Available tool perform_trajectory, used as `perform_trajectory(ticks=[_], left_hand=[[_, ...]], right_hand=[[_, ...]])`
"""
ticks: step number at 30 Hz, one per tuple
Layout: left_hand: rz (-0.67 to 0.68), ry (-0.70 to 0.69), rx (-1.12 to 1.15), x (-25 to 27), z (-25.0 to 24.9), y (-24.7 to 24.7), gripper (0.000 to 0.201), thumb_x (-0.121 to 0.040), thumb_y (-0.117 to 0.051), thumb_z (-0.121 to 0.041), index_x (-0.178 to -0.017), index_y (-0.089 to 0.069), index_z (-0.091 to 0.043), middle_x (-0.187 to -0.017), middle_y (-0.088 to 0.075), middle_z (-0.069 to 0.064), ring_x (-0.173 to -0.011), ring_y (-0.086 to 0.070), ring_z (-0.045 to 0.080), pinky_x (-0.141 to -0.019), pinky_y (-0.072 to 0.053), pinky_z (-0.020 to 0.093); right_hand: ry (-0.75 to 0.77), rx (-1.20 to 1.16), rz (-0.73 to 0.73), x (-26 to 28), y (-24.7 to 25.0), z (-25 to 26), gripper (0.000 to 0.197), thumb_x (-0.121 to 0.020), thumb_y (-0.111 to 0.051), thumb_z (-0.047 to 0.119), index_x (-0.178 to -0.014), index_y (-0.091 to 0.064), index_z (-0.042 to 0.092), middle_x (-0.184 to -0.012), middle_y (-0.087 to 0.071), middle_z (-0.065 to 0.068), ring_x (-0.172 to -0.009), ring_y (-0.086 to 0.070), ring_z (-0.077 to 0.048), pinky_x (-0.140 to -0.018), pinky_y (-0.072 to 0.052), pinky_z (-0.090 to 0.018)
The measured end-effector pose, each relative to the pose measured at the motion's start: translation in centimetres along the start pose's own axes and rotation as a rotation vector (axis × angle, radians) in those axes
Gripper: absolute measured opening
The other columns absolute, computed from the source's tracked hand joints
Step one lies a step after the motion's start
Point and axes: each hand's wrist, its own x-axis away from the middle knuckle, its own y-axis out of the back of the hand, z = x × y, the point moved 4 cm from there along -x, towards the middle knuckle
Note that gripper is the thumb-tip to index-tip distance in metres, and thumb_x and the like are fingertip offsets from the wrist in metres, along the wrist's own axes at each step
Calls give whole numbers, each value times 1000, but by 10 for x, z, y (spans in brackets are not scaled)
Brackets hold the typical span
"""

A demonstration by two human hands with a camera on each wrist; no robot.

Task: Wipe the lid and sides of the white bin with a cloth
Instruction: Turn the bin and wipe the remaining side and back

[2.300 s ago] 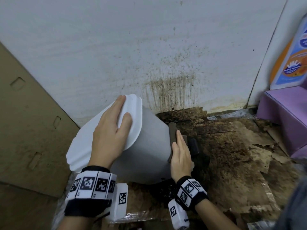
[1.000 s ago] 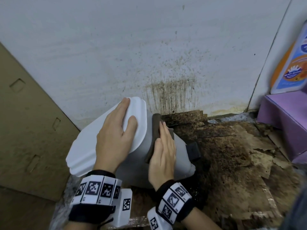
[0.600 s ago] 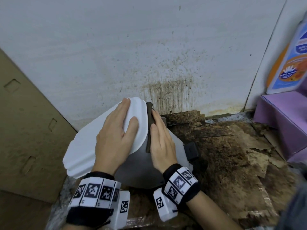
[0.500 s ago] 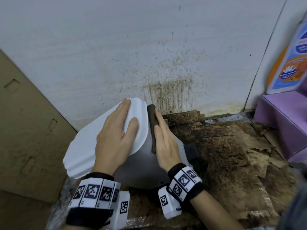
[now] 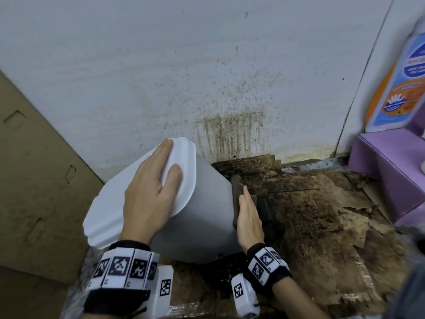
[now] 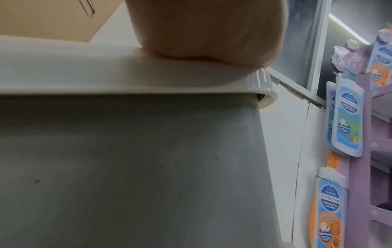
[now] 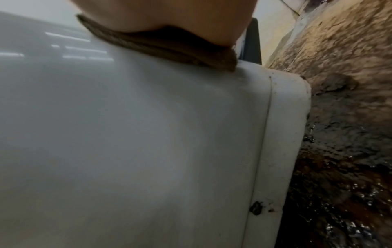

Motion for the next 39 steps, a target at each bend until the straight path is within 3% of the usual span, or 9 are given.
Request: perform_trajectory(ticks=[4, 7, 10, 14, 21, 25, 32, 35, 39], left_hand=[[-9, 13, 0, 1, 2, 2, 57, -98, -36, -48, -155, -38, -40, -159, -39, -24, -145, -36, 3, -116, -31, 35], [-9, 9, 1, 2, 2, 2, 58, -98, -36, -48, -155, -38, -40, -159, -38, -24, -145, -35, 2, -118, -32, 40], [-4, 0, -7, 2, 1, 0, 59, -98, -36, -48, -156, -37, -39, -160, -37, -24, -146, -34, 1, -118, -32, 38], [0, -10, -10, 2, 3, 0, 59, -98, -36, -50, -156, -37, -38, -160, -37, -24, -147, -34, 1, -118, -34, 42], [-21, -2, 21, 2, 7, 5, 57, -98, -40, -46, -154, -40, -39, -158, -40, -24, -145, -37, 1, -116, -33, 36], [-12, -1, 23, 1, 5, 4, 57, -98, -40, -47, -154, -39, -41, -158, -40, -25, -145, -36, 1, -115, -32, 33], [-3, 12, 26, 1, 4, 4, 57, -97, -40, -49, -154, -40, -43, -157, -39, -27, -145, -36, 0, -114, -31, 33], [8, -1, 12, 2, 1, 2, 57, -97, -39, -50, -154, -38, -43, -158, -38, -27, -145, -35, 1, -112, -31, 33], [4, 4, 9, 2, 1, 1, 58, -97, -38, -49, -155, -38, -42, -158, -39, -26, -145, -35, 1, -113, -31, 34]], right_hand=[[16, -5, -20, 3, -6, 10, 51, -110, -20, 37, -161, -18, 28, -167, -16, 15, -151, -12, 2, -116, -3, -15], [40, -55, -27, 9, -17, 29, 52, -110, -19, 38, -161, -17, 29, -167, -14, 18, -150, -10, 5, -123, -1, -21], [130, -101, -17, 22, -31, 60, 55, -107, -17, 46, -160, -16, 33, -166, -13, 23, -149, -8, 10, -127, -5, -30], [288, -100, 44, 38, -45, 92, 65, -98, -13, 52, -160, -13, 35, -165, -10, 27, -146, -3, 18, -126, -4, -25], [560, 109, -52, 36, -44, 77, 62, -102, -23, 49, -160, -22, 25, -166, -23, 13, -151, -16, 4, -123, -18, -24], [423, 89, -74, 25, -34, 45, 69, -97, -23, 62, -159, -22, 32, -164, -23, 21, -150, -20, 4, -121, -21, -24], [141, 5, -110, 12, -11, -2, 67, -96, -32, 62, -157, -30, 32, -162, -29, 16, -149, -22, -1, -125, -18, -35], [75, -13, -128, 13, -4, -8, 54, -105, -41, 47, -155, -35, 29, -159, -32, 13, -148, -17, -3, -120, -13, -27], [16, -53, -137, 11, 0, -4, 46, -103, -48, 42, -147, -47, 29, -147, -36, 8, -130, -18, 2, -107, -21, -25]])
